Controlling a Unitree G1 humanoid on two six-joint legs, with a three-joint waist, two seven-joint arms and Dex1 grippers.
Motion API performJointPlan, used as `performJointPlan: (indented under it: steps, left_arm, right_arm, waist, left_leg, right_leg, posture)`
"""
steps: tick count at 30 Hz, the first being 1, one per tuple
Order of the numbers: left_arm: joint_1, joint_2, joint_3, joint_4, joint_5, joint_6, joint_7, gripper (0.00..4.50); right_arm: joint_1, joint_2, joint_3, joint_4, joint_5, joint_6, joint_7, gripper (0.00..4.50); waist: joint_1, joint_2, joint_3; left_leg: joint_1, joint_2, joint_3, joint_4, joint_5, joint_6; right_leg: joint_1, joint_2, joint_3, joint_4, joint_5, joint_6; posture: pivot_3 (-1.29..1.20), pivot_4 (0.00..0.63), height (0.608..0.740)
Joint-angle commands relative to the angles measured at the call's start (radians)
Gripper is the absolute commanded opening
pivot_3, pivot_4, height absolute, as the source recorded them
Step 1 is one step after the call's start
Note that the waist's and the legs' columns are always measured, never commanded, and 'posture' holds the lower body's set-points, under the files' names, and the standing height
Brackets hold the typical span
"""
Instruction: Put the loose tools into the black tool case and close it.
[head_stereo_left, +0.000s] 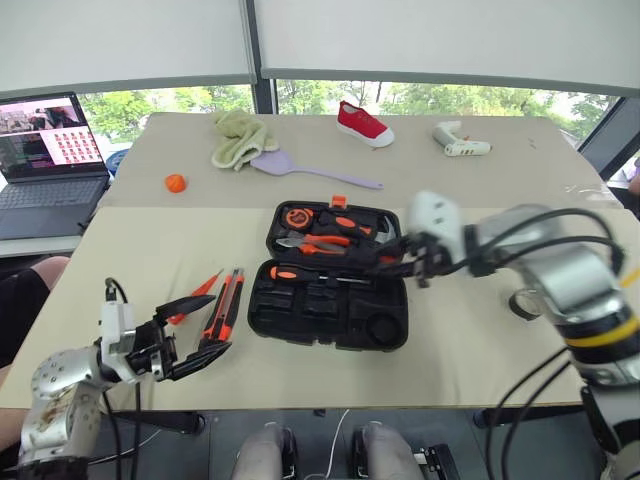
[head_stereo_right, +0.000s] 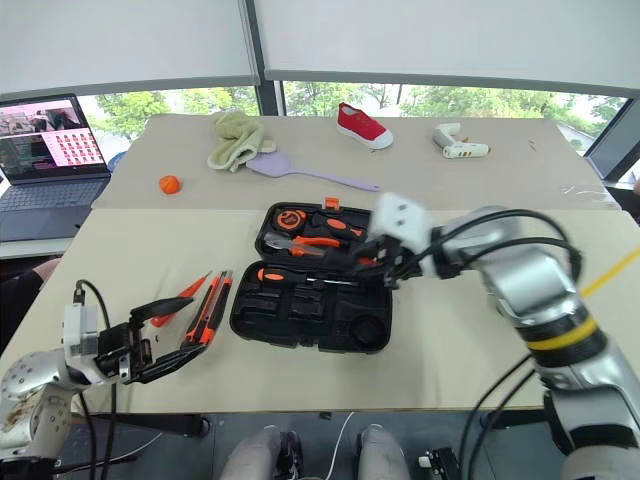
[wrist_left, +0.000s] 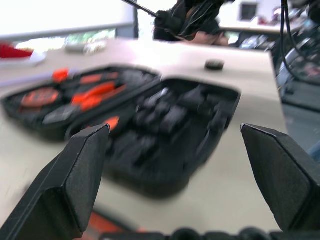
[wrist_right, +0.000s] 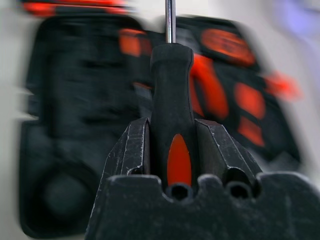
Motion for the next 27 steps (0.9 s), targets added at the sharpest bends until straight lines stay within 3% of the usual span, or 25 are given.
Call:
performJointPlan:
  steps: [1,13,26,27]
  left_arm:
    - [0.010,0.015,0.020,-0.036,0.004,-0.019,0.011,4.50]
    - [0.003,0.003,-0.045,-0.198,0.004,0.097,0.177,4.50]
    - [-0.034,0.013,-0.057,-0.224,0.004,0.135,0.223,4.50]
    - [-0.035,0.014,-0.056,-0.223,0.004,0.137,0.223,4.50]
  right_arm:
    - [-0.044,-0.012,0.094,0.001,-0.098,0.044,0.039,1.01]
    - [-0.054,0.033,0.105,0.058,-0.202,0.129,-0.002,1.01]
    - [-0.055,0.051,0.135,0.100,-0.269,0.012,0.063,1.01]
    - [-0.055,0.061,0.125,0.103,-0.272,0.004,0.054,1.51]
  waist:
    - [0.012,0.000,0.000]
    - [0.005,0.000,0.000]
    - [0.005,0.000,0.000]
    - [0.005,0.000,0.000]
  left_leg:
    - [0.000,0.000,0.000,0.000,0.000,0.000]
    - [-0.004,-0.002,0.001,0.001,0.000,0.001]
    - [-0.003,-0.001,0.004,0.001,0.000,0.000]
    - [-0.003,-0.001,0.004,0.001,0.000,0.000]
  right_leg:
    - [0.000,-0.001,-0.001,-0.001,0.000,0.000]
    - [0.000,-0.002,-0.002,0.000,0.001,0.001]
    - [-0.001,0.000,0.000,0.000,0.001,0.001]
    - [-0.001,0.000,0.000,0.000,0.001,0.001]
  posture:
    - [0.00,0.150,0.740]
    - [0.00,0.150,0.740]
    - [0.00,0.150,0.740]
    - [0.00,0.150,0.740]
